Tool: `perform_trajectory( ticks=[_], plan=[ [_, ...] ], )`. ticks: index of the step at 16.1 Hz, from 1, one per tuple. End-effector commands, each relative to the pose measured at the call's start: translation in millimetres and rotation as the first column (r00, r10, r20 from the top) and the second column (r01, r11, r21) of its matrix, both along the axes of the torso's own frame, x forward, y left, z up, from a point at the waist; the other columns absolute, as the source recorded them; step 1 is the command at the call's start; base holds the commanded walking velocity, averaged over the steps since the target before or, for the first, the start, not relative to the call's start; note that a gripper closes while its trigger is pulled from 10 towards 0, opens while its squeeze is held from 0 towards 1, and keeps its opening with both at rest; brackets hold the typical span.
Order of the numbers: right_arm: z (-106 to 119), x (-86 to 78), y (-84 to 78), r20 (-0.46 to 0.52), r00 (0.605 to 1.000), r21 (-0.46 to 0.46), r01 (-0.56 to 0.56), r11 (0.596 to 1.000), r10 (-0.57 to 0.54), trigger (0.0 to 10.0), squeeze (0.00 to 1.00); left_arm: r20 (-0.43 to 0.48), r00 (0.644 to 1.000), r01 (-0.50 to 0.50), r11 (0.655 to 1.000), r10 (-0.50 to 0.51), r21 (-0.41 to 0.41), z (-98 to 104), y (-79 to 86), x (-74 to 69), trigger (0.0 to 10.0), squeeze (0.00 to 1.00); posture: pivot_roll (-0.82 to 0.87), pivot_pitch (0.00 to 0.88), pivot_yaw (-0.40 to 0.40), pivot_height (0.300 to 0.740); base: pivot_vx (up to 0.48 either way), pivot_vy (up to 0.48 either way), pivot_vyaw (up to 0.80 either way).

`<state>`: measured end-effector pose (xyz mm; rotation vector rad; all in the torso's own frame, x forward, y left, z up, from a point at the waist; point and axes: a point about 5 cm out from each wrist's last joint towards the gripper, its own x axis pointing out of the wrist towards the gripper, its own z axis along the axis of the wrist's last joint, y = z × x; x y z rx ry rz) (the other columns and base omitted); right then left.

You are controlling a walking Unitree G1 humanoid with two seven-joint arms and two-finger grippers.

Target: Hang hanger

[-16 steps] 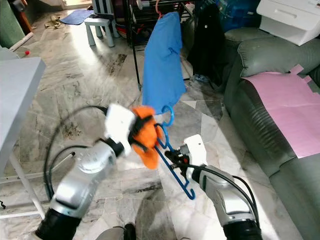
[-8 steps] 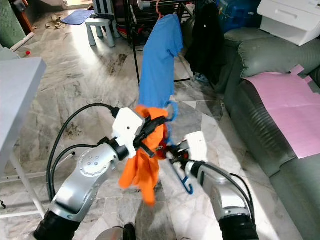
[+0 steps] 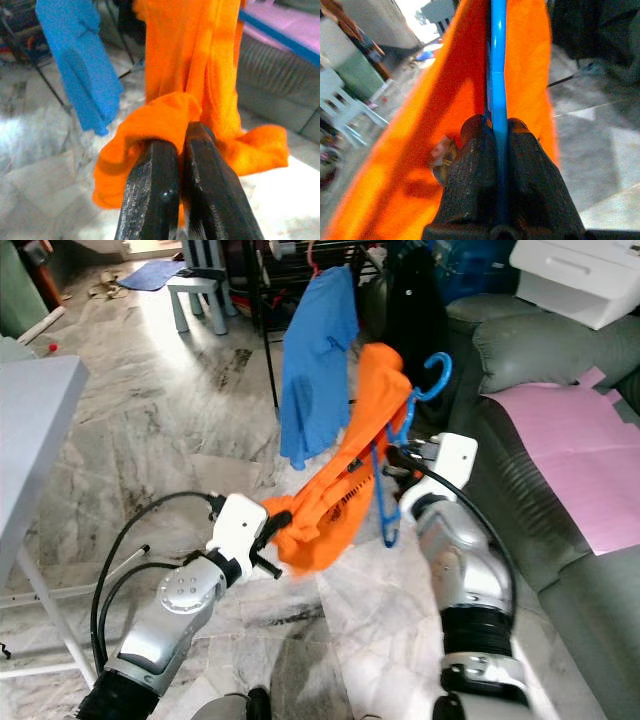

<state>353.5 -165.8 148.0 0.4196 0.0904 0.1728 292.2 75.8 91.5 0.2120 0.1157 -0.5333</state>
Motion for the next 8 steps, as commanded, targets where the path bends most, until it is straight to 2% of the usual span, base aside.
perform_trajectory(
  ticks=[1, 3, 4, 5, 6, 7, 8],
  plan=[
    [42.8, 5.7, -3.4, 0.156, 0.986, 0.080, 0.045, 0.996, -0.057, 10.0, 0.00, -0.085, 0.996, -0.001, 0.997, 0.008, 0.081, -25.0, 4.6, -6.1, 10.0, 0.00, -0.07, 0.095, 0.010, 0.740, 0.000, 0.000, 0.00],
    [61.8, 4.7, 17.1, 0.235, 0.972, 0.141, -0.018, 0.990, -0.016, 10.0, 0.00, -0.106, 0.993, 0.053, 0.994, -0.043, 0.098, -33.1, -8.2, -8.7, 10.0, 0.00, -0.07, 0.091, 0.009, 0.740, 0.000, 0.000, 0.00],
    [65.8, 4.7, 21.9, 0.251, 0.968, 0.152, -0.031, 0.988, -0.009, 10.0, 0.00, -0.104, 0.993, 0.074, 0.992, -0.063, 0.105, -34.3, -11.8, -9.3, 10.0, 0.00, -0.08, 0.092, 0.009, 0.740, 0.000, 0.000, 0.00],
    [68.4, 4.7, 27.4, 0.273, 0.962, 0.117, -0.039, 0.992, 0.006, 10.0, 0.00, -0.116, 0.989, 0.099, 0.989, -0.087, 0.107, -36.2, -15.8, -10.7, 10.0, 0.00, -0.08, 0.090, 0.009, 0.740, 0.000, 0.000, 0.00],
    [66.9, 3.6, 38.2, 0.293, 0.955, 0.018, -0.048, 0.999, 0.041, 10.0, 0.00, -0.125, 0.983, 0.148, 0.985, -0.136, 0.085, -36.0, -24.4, -13.5, 10.0, 0.00, -0.08, 0.090, 0.009, 0.740, 0.000, 0.000, 0.00],
    [63.8, 1.8, 43.8, 0.296, 0.953, -0.010, -0.061, 0.998, 0.061, 10.0, 0.00, -0.122, 0.979, 0.176, 0.981, -0.165, 0.079, -35.1, -28.6, -14.4, 10.0, 0.09, -0.08, 0.087, 0.009, 0.740, 0.000, 0.000, 0.00],
    [60.6, -1.7, 50.1, 0.322, 0.943, -0.081, -0.062, 0.995, 0.085, 10.0, 0.00, -0.109, 0.978, 0.187, 0.980, -0.180, 0.060, -32.3, -31.8, -14.1, 10.0, 0.95, -0.08, 0.086, 0.009, 0.740, 0.000, 0.000, 0.00]
  ],
)
